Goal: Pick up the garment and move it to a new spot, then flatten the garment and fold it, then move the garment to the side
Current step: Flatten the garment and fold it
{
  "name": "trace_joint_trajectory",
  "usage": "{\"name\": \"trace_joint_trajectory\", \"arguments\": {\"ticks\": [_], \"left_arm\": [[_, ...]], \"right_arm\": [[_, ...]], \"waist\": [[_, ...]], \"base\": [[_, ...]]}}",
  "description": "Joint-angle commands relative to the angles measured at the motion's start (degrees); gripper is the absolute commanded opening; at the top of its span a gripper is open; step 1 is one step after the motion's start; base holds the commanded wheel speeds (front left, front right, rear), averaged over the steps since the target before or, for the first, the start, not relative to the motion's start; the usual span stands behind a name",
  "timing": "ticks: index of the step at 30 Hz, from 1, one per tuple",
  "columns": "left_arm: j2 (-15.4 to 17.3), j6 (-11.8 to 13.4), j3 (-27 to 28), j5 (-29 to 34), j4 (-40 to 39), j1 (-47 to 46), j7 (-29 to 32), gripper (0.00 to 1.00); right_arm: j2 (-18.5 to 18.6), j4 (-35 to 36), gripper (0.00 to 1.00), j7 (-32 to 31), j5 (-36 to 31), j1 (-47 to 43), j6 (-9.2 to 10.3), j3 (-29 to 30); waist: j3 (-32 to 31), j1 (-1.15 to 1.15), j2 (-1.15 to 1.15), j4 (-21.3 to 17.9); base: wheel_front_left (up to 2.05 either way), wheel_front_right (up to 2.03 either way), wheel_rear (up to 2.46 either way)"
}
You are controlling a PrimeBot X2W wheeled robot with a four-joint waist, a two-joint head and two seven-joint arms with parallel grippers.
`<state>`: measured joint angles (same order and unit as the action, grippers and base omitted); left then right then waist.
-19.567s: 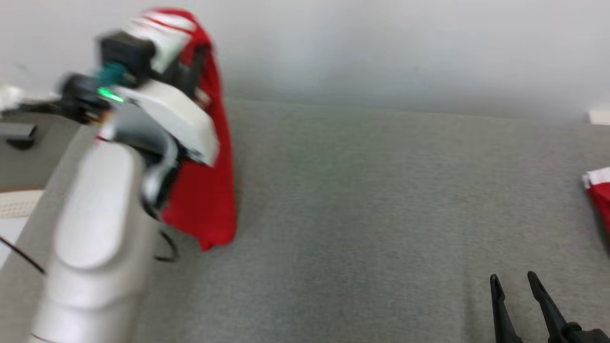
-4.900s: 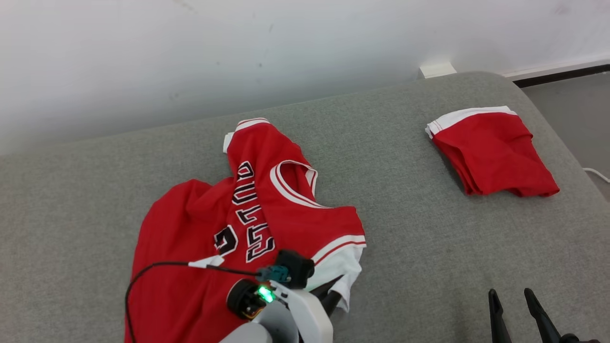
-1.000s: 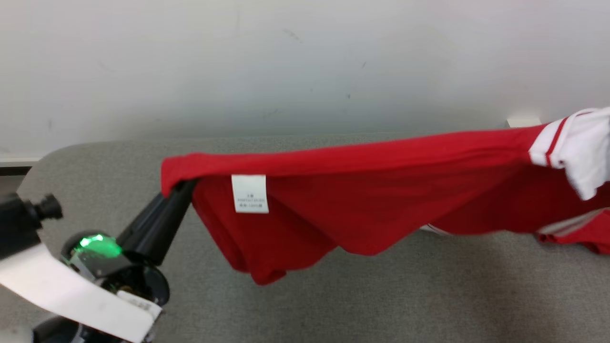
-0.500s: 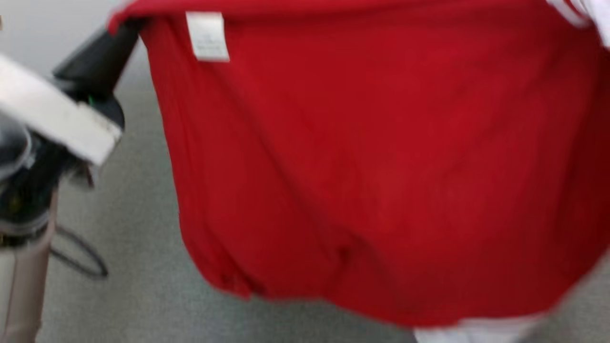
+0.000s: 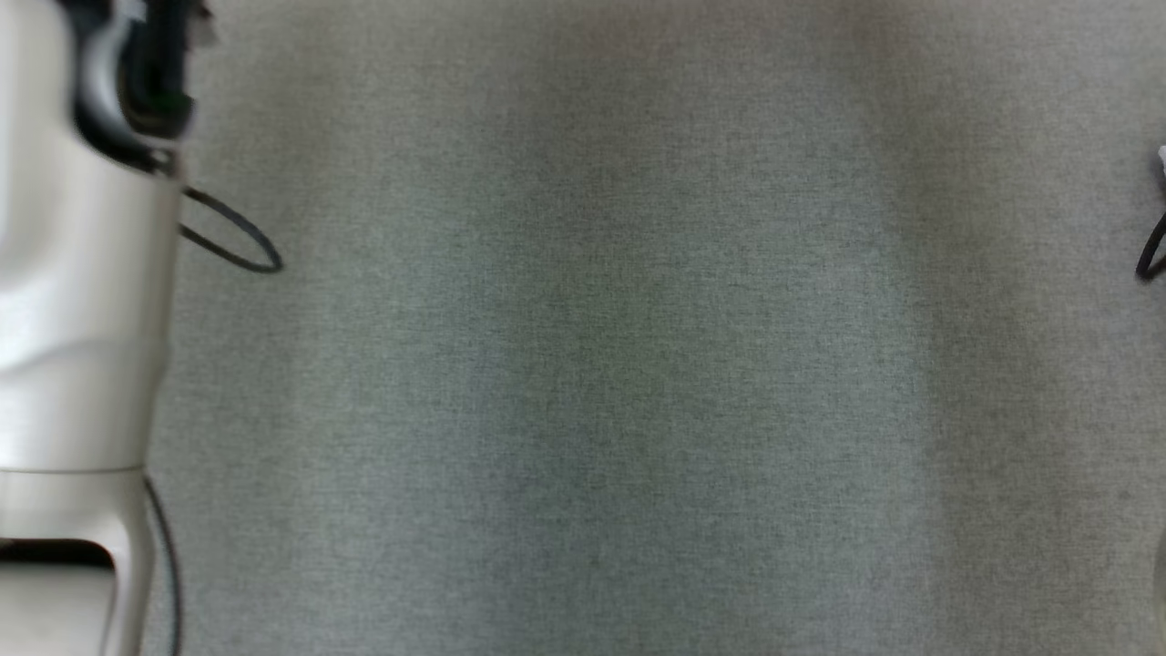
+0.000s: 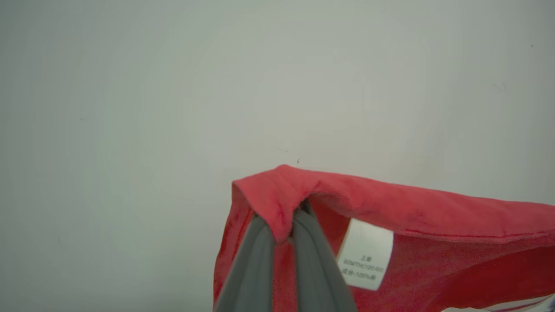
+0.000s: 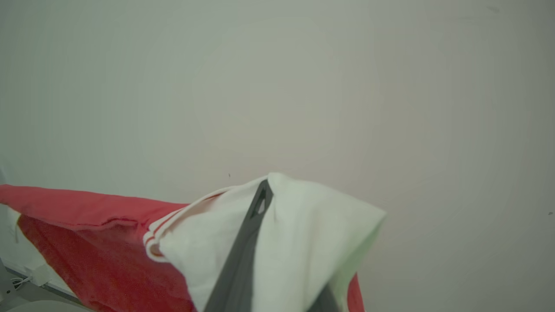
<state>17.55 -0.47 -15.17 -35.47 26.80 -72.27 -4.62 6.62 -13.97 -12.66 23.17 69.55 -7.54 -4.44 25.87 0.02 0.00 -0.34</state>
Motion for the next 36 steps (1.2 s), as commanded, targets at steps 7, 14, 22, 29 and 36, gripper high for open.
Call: {"name": "trace_joint_trajectory", "arguments": {"ticks": [7, 14, 22, 29, 36], "left_arm": [[-2.54, -4.34, -4.48, 3.41, 9.15, 13.04, -9.91, 0.0], [0.82, -6.36, -6.74, 1.13, 6.54, 34.25, -10.45, 0.0], [5.77, -4.02, -8.92, -1.2, -6.37, 54.43, -2.1, 0.0], [15.33, 0.78, -10.42, -10.19, -32.97, 74.23, 18.97, 0.0], [22.59, 4.63, -5.99, -17.25, -45.68, 69.72, 33.58, 0.0]], "right_arm": [[5.69, -2.17, 0.0, 10.19, 5.79, -18.6, 0.11, -9.48], [13.37, 6.13, 0.0, 5.79, 14.12, -42.67, 0.11, -11.96], [19.44, 23.52, 0.0, -7.83, 18.07, -67.63, 0.13, -7.52], [25.84, 44.87, 0.0, -26.14, 22.66, -86.73, 0.13, -4.65], [32.5, 47.2, 0.0, -43.5, 27.06, -79.0, 0.13, -3.08]], "waist": [[-3.09, -0.02, 0.0, 1.39], [-6.3, -0.02, 0.0, 1.86], [-13.14, -0.02, 0.0, 2.65], [-14.7, -0.02, 0.0, 1.37], [-12.23, -0.02, 0.0, 1.83]], "base": [[0.0, 0.0, 0.0], [0.0, 0.0, 0.0], [0.0, 0.0, 0.0], [0.0, 0.0, 0.0], [0.0, 0.0, 0.0]]}}
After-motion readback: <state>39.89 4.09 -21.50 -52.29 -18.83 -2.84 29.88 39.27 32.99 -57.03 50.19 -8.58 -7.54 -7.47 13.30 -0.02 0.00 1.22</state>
